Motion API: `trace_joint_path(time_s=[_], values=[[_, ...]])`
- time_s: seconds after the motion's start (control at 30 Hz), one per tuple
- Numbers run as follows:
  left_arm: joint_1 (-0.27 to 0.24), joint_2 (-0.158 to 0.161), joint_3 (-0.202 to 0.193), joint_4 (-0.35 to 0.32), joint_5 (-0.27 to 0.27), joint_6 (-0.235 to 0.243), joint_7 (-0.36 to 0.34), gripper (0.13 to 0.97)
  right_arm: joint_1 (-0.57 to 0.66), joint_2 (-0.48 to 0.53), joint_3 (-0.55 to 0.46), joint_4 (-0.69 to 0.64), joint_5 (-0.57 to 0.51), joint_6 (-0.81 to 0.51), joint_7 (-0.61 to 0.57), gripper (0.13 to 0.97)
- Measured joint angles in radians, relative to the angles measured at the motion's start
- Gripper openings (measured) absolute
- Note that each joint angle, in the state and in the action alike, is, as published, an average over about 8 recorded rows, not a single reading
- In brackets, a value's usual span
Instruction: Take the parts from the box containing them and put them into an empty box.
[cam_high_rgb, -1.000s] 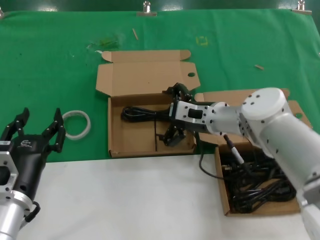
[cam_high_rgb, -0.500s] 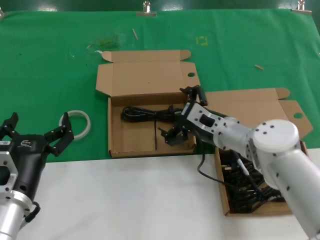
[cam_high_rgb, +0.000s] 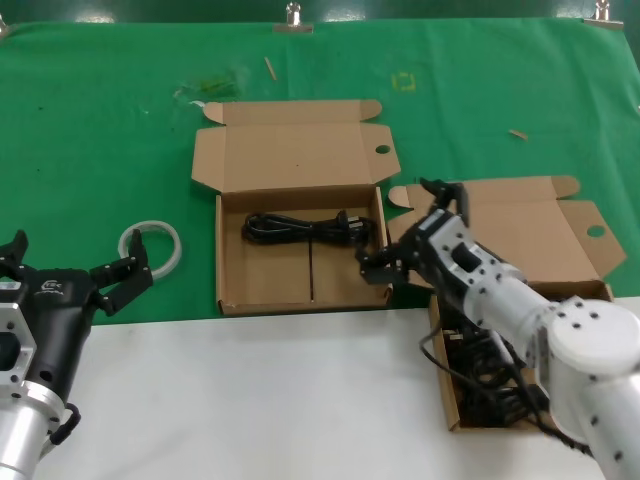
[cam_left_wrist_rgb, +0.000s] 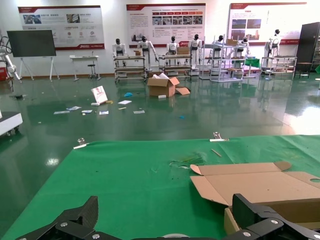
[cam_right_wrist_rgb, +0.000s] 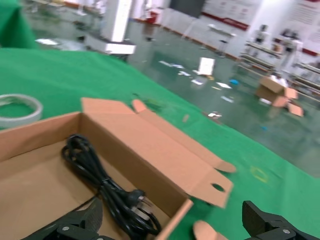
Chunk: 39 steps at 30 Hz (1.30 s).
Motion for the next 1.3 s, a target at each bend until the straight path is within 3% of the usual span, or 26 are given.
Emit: trace_joint_path(time_s=[0.27, 0.97, 1.3], values=[[0.0, 0.0, 0.0, 0.0, 0.0, 0.0, 0.0, 0.961, -0.134, 0.032, 0.055, 0.168, 0.041, 0.077, 0.082, 0.966], [0.0, 0.0, 0.0, 0.0, 0.0, 0.0, 0.0, 0.966, -0.477, 0.114, 0.196, 0.597, 0.148, 0.273, 0.292, 0.966], [0.0, 0.0, 0.0, 0.0, 0.0, 0.0, 0.0, 0.966, -0.521, 0.125, 0.214, 0.655, 0.162, 0.3, 0.32, 0.966]])
